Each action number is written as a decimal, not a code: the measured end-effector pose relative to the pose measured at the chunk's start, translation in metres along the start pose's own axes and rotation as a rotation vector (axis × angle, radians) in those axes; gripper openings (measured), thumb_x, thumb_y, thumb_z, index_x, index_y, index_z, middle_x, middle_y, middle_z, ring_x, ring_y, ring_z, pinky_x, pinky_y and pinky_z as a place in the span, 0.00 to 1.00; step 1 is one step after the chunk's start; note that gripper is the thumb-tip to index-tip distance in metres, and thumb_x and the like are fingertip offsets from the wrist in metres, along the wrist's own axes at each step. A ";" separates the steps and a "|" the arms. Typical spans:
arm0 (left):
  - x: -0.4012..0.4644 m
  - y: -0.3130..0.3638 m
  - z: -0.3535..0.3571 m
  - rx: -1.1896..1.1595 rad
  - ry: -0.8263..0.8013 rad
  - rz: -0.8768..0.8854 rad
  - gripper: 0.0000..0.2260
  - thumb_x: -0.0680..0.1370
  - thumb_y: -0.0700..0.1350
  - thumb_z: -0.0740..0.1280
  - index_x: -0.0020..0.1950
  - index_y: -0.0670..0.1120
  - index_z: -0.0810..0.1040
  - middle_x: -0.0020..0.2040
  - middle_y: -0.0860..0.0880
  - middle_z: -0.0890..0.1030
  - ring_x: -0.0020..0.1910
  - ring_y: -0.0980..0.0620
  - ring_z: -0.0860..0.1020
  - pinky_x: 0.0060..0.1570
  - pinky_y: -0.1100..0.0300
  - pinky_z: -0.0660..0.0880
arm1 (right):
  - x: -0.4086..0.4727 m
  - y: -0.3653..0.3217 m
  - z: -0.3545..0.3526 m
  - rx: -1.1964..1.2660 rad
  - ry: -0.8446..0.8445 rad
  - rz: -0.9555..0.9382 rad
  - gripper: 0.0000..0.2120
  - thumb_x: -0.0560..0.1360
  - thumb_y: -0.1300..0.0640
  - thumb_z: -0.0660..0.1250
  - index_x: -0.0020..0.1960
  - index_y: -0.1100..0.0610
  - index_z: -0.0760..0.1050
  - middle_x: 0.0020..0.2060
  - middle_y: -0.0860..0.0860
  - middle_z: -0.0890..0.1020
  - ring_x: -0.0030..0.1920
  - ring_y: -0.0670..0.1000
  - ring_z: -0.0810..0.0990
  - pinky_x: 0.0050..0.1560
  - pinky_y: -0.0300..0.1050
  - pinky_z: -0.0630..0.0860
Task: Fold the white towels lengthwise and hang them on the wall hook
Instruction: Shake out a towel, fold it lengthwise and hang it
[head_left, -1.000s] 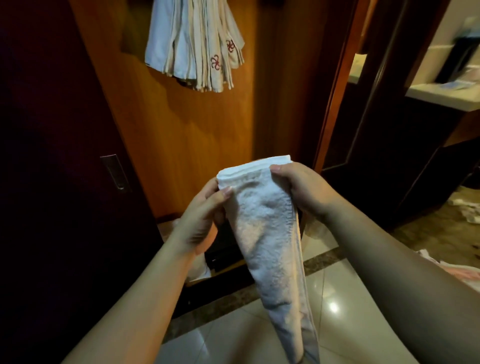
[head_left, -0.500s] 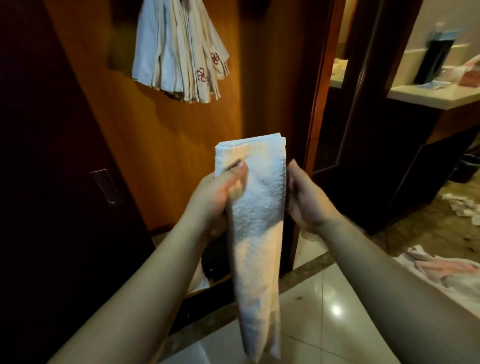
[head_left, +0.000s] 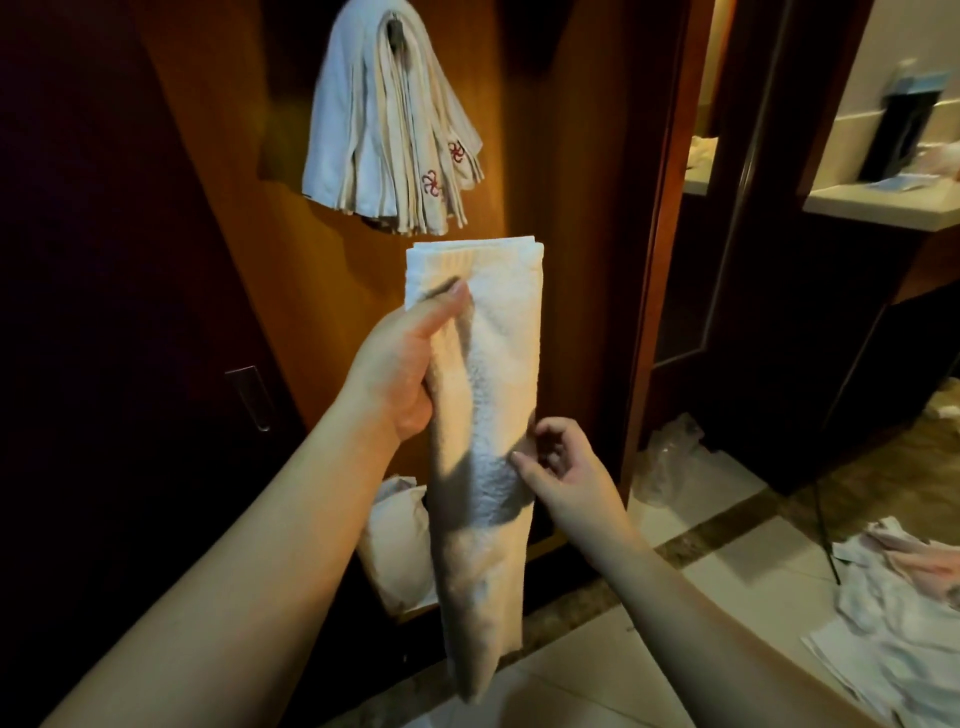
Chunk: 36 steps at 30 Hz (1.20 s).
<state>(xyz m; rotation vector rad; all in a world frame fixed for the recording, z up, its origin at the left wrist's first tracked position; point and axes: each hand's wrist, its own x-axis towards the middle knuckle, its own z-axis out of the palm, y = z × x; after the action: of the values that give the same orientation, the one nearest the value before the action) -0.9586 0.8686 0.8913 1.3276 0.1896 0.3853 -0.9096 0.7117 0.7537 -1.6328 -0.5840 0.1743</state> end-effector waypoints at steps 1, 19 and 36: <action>0.000 0.003 -0.001 -0.006 0.010 0.011 0.13 0.79 0.49 0.68 0.62 0.47 0.79 0.55 0.44 0.85 0.55 0.43 0.84 0.61 0.39 0.75 | 0.001 -0.002 0.002 -0.002 0.012 -0.014 0.13 0.76 0.55 0.72 0.53 0.42 0.71 0.48 0.41 0.78 0.45 0.31 0.77 0.47 0.26 0.71; 0.003 0.020 -0.016 -0.014 0.045 0.071 0.12 0.79 0.48 0.68 0.62 0.47 0.79 0.56 0.46 0.85 0.56 0.46 0.84 0.62 0.40 0.75 | 0.006 -0.015 0.009 0.034 -0.011 -0.144 0.02 0.81 0.52 0.63 0.50 0.47 0.73 0.41 0.43 0.81 0.41 0.41 0.80 0.41 0.38 0.77; 0.039 0.033 -0.007 -0.147 0.257 -0.125 0.14 0.81 0.49 0.67 0.63 0.43 0.77 0.44 0.44 0.87 0.41 0.46 0.86 0.34 0.50 0.82 | 0.052 -0.020 -0.014 0.328 -0.461 0.262 0.46 0.46 0.34 0.83 0.55 0.61 0.79 0.47 0.54 0.87 0.46 0.51 0.86 0.46 0.44 0.81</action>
<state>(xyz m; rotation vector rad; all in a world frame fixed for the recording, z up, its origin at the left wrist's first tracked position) -0.9304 0.8963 0.9246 1.1136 0.4486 0.4550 -0.8645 0.7243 0.7865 -1.3448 -0.6455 0.8146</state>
